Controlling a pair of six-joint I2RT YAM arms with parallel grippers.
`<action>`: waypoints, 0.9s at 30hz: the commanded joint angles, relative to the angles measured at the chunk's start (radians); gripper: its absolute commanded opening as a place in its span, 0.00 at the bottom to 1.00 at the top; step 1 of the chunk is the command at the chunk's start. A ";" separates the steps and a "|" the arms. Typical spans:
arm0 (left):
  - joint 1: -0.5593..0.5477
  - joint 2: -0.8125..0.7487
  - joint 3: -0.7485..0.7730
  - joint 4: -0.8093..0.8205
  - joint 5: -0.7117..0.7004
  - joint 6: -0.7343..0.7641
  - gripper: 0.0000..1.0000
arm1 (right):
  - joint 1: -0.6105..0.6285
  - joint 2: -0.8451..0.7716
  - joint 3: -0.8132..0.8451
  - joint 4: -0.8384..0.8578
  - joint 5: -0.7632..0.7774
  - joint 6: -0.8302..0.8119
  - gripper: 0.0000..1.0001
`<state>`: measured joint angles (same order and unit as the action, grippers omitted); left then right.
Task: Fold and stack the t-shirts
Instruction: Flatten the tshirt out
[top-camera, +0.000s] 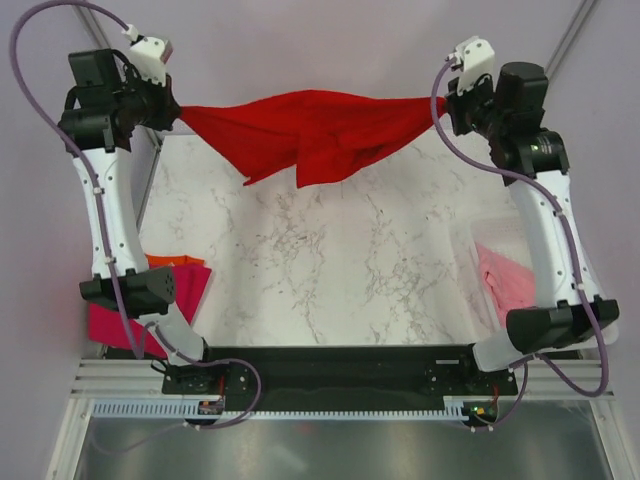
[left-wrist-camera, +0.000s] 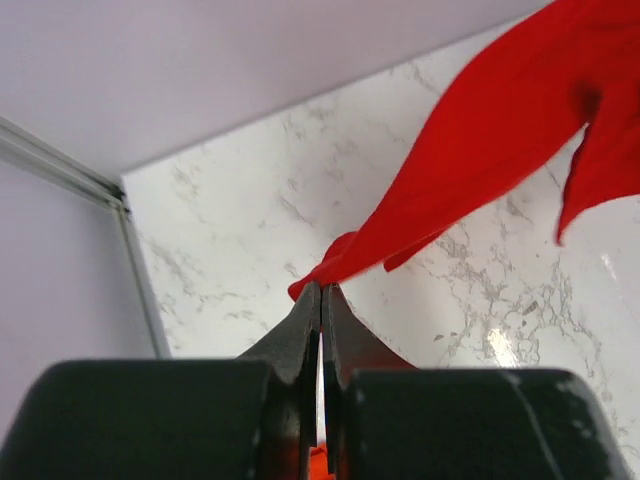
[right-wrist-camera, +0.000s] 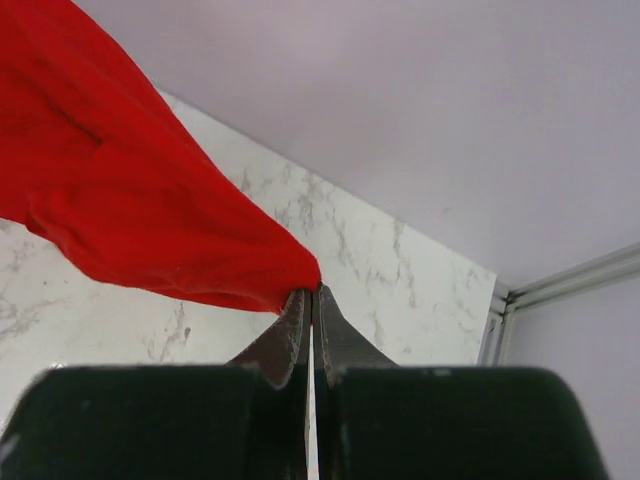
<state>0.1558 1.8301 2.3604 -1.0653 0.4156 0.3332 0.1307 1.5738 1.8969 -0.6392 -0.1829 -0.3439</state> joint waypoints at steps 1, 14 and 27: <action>0.008 -0.096 -0.007 -0.007 -0.031 0.063 0.02 | 0.000 -0.109 0.008 0.096 -0.026 0.059 0.00; 0.030 -0.446 -0.108 0.286 -0.106 0.086 0.02 | 0.000 -0.462 -0.093 0.098 0.025 0.149 0.00; -0.016 -0.195 -0.374 0.327 0.075 0.099 0.02 | 0.000 -0.192 -0.392 0.254 -0.021 0.086 0.00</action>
<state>0.1631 1.5089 2.0678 -0.7380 0.4541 0.3962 0.1333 1.2621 1.5860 -0.4301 -0.1806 -0.2394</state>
